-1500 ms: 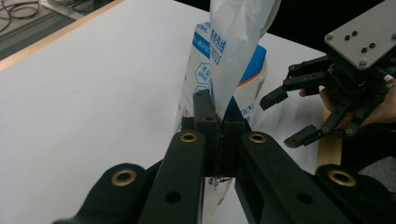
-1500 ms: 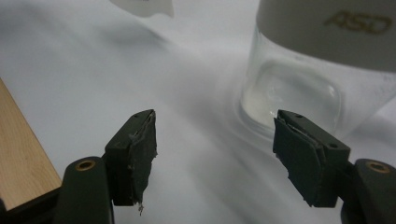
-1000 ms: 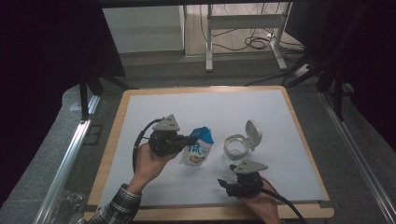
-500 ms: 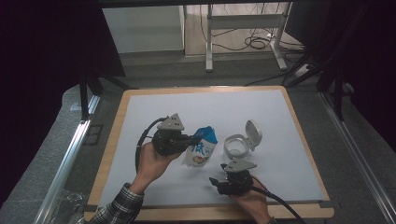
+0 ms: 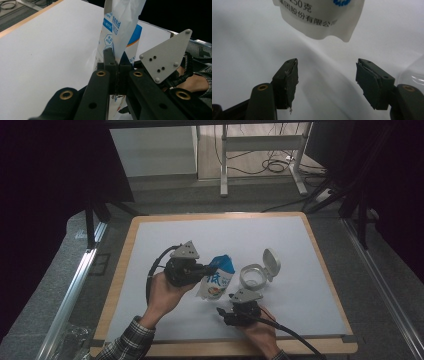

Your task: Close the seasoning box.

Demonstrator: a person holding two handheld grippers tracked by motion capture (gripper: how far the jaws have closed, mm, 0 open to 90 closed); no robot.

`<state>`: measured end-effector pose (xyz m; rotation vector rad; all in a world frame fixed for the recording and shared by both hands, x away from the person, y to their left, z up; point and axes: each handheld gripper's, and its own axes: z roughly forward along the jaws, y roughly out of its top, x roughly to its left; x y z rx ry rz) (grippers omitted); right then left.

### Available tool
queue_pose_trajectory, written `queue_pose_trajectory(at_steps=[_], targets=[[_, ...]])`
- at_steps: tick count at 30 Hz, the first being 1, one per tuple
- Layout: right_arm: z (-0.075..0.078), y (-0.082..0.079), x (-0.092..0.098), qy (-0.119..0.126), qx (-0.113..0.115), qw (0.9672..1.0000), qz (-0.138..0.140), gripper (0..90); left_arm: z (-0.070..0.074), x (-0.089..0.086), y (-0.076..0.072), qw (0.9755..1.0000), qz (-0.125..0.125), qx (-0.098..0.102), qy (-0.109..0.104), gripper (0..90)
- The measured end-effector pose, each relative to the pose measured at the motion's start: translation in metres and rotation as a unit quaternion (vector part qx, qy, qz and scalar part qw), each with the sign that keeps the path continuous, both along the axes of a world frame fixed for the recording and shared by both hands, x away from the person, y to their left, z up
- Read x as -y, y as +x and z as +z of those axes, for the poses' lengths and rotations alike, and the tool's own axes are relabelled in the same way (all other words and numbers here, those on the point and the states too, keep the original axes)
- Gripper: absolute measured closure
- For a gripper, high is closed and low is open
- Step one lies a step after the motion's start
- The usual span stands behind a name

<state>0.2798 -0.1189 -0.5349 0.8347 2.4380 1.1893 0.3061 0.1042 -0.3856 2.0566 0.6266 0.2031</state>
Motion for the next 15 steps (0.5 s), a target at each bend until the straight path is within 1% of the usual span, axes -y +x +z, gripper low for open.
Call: queue_pose_trajectory(at_steps=[5, 8, 11, 12, 13, 15], targets=[[0.000, 0.003, -0.005, 0.002, 0.011, 0.9999, -0.004, 35.9, 0.003, 0.000, -0.001, 1.0000, 0.000, -0.001, 0.003, 90.0], [0.000, 0.006, -0.007, 0.002, 0.012, 0.9999, -0.004, 36.9, 0.005, 0.001, -0.001, 1.0000, -0.001, -0.004, -0.002, 90.0], [0.001, 0.008, -0.010, 0.002, 0.022, 0.9997, -0.005, 37.3, 0.006, 0.002, -0.001, 1.0000, -0.002, -0.008, -0.003, 90.0], [0.001, 0.008, -0.011, 0.001, 0.021, 0.9998, -0.007, 37.3, 0.006, 0.002, -0.001, 1.0000, -0.003, -0.009, -0.003, 90.0], [0.001, 0.009, -0.012, 0.000, 0.028, 0.9996, -0.006, 37.4, 0.006, 0.002, -0.001, 1.0000, -0.003, -0.009, -0.003, 90.0], [0.002, 0.009, -0.013, 0.004, 0.028, 0.9996, -0.008, 37.6, 0.006, 0.003, -0.002, 0.9999, -0.004, -0.011, -0.004, 90.0]])
